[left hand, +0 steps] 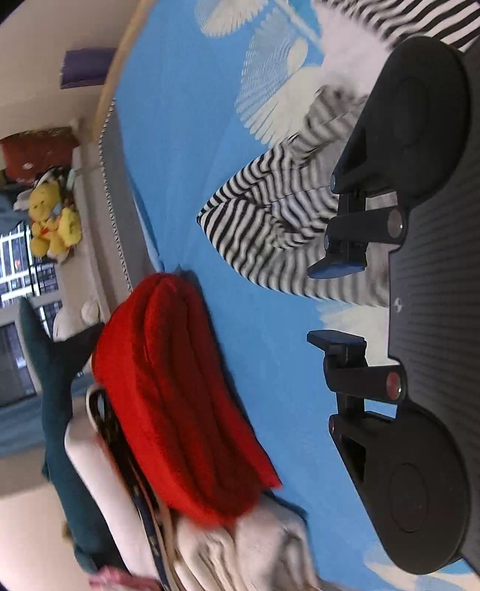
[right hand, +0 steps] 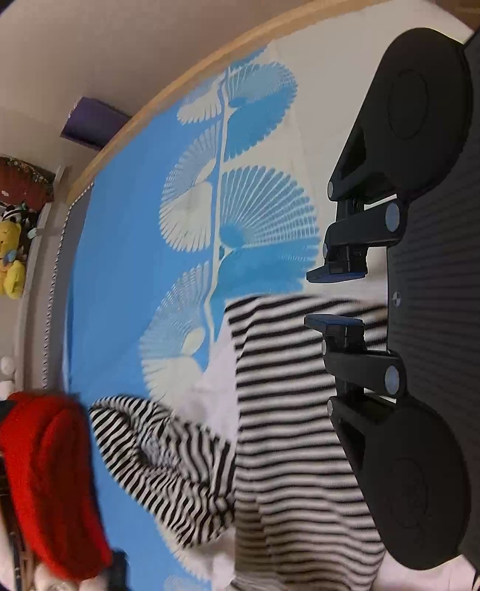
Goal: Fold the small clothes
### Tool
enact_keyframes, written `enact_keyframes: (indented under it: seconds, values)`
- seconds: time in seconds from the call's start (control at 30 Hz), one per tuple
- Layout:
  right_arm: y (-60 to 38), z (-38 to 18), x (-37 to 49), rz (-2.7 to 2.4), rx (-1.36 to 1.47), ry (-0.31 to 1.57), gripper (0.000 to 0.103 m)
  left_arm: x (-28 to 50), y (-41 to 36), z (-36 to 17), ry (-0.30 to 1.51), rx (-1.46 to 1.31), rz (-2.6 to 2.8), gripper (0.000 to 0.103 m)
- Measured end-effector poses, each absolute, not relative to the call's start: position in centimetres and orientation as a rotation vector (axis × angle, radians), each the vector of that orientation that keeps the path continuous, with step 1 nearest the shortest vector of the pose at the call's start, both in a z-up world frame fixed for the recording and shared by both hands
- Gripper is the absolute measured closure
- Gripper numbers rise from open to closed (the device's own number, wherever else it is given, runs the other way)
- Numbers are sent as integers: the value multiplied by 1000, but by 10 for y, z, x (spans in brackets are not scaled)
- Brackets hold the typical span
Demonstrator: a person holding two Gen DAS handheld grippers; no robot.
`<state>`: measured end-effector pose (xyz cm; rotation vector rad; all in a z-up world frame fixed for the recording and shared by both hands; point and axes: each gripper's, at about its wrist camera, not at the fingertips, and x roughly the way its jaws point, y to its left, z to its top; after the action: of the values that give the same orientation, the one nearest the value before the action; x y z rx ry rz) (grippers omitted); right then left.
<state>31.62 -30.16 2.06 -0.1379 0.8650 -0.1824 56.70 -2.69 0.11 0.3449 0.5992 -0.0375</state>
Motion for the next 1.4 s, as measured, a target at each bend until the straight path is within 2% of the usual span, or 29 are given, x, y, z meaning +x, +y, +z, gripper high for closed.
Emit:
enact_keyframes:
  seconds: [0.07, 0.13, 0.2, 0.27, 0.43, 0.47, 0.53, 0.57, 0.6, 0.67, 0.77, 0.9, 1.07, 1.17, 1.27, 1.37, 1.4]
  values:
    - [-307, 14, 322, -209, -143, 885, 84, 606, -38, -12, 596, 352, -52, 66]
    - [-312, 10, 328, -220, -129, 903, 84, 644, -45, -25, 607, 328, -59, 56]
    - [-315, 9, 332, -217, -110, 908, 84, 679, -52, -36, 620, 286, -66, 36]
    - [-316, 9, 334, -217, -105, 909, 84, 708, -62, -47, 635, 298, -81, 33]
    - [-321, 5, 338, -210, -84, 928, 84, 763, -78, -63, 670, 321, -55, 34]
    - [-322, 5, 339, -209, -86, 927, 84, 772, -79, -65, 693, 313, -75, 37]
    - [-324, 3, 340, -212, -87, 930, 84, 786, -81, -70, 756, 311, -118, 62]
    - [-325, 2, 341, -214, -83, 934, 84, 791, -81, -71, 791, 305, -145, 89]
    - [-326, 2, 341, -214, -80, 935, 84, 795, -81, -71, 820, 298, -173, 101]
    - [-325, 2, 342, -208, -72, 935, 84, 789, -82, -66, 798, 325, -185, 102]
    - [-326, 7, 342, -200, -54, 927, 84, 762, -85, -52, 771, 367, -222, 102]
    - [-329, 21, 335, -200, -28, 895, 84, 674, -85, -20, 659, 431, -318, 102]
    - [-336, 34, 326, -206, 14, 862, 84, 493, -76, 13, 499, 549, -464, 102]
    - [-338, 41, 322, -197, 66, 846, 84, 393, -61, 12, 541, 493, -557, 101]
    - [-340, 52, 314, -173, 140, 810, 84, 332, -49, -9, 761, 404, -652, 82]
    - [-341, 57, 308, -138, 215, 783, 84, 318, -23, -5, 793, 216, -572, 68]
    - [-341, 57, 307, -119, 241, 781, 83, 325, -13, 0, 801, 133, -520, 67]
